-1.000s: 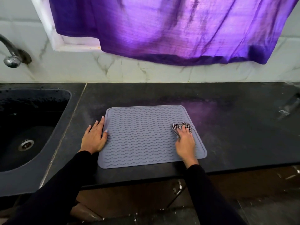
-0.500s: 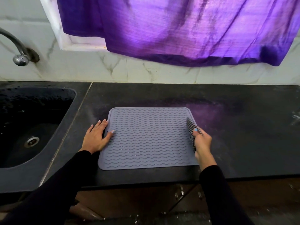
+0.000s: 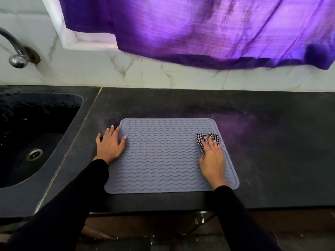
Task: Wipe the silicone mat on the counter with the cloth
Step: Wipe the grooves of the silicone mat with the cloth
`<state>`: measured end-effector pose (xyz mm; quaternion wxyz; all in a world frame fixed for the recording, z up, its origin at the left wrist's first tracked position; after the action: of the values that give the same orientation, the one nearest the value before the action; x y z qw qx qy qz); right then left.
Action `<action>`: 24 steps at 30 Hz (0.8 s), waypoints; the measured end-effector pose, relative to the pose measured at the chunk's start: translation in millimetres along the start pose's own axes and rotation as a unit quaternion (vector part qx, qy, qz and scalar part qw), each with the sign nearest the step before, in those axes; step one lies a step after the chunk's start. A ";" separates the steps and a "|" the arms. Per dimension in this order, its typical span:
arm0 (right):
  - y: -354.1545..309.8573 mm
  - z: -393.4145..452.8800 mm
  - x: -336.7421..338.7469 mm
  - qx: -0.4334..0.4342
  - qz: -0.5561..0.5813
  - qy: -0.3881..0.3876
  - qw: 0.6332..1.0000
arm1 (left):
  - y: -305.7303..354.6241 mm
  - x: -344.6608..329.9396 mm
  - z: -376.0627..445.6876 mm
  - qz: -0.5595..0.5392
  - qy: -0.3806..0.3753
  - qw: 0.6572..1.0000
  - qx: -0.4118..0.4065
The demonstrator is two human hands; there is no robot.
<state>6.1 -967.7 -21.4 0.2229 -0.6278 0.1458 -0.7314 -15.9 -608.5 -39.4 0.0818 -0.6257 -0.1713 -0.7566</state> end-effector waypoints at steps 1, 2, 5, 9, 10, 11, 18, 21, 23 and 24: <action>-1.1 -0.5 0.1 0.003 -0.002 0.004 1.000 | 11.0 8.1 -3.4 -0.008 0.047 0.999 -0.014; -1.3 -0.5 -0.3 0.001 -0.001 0.006 1.000 | 28.1 17.7 -8.6 -0.025 0.093 0.994 -0.050; -0.4 -1.3 -0.7 -0.006 0.002 0.013 1.000 | 100.2 30.1 -33.5 -0.189 0.078 0.954 -0.218; -1.8 -1.9 0.5 -0.012 0.009 0.021 1.000 | 170.0 18.7 -58.1 -0.288 -0.051 0.904 -0.313; -2.7 -2.8 1.0 -0.013 0.012 0.023 1.000 | 177.5 15.1 -58.8 -0.278 -0.048 0.904 -0.322; -3.2 -3.4 1.2 -0.014 0.015 0.024 1.000 | 181.4 11.0 -57.6 -0.268 -0.048 0.905 -0.328; -1.6 -2.6 1.2 -0.020 0.014 0.028 0.999 | 188.3 10.8 -50.0 -0.194 -0.017 0.889 -0.415; -1.2 -2.7 0.4 -0.024 0.013 0.027 0.999 | 190.1 14.3 -51.1 -0.158 0.019 0.874 -0.459; -0.7 -2.7 -0.1 -0.026 0.014 0.028 0.999 | 191.4 12.8 -50.7 -0.151 0.007 0.869 -0.470; -0.4 -2.7 -0.5 -0.028 0.014 0.028 0.999 | 192.5 12.7 -51.0 -0.150 0.009 0.866 -0.477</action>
<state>3.4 -967.3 -22.1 0.2117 -0.6112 0.1807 -0.7409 -0.2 -804.4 -4.9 -0.3394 -0.5481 0.1193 -0.7551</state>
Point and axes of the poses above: each hand's wrist, its own z-axis towards the middle knuckle, its own x-axis out of the back of the hand, y = z × x, the point moved 5 cm from there along z, towards the middle knuckle, and after that the axes turned 10 degrees about z, right-handed, at the moved point
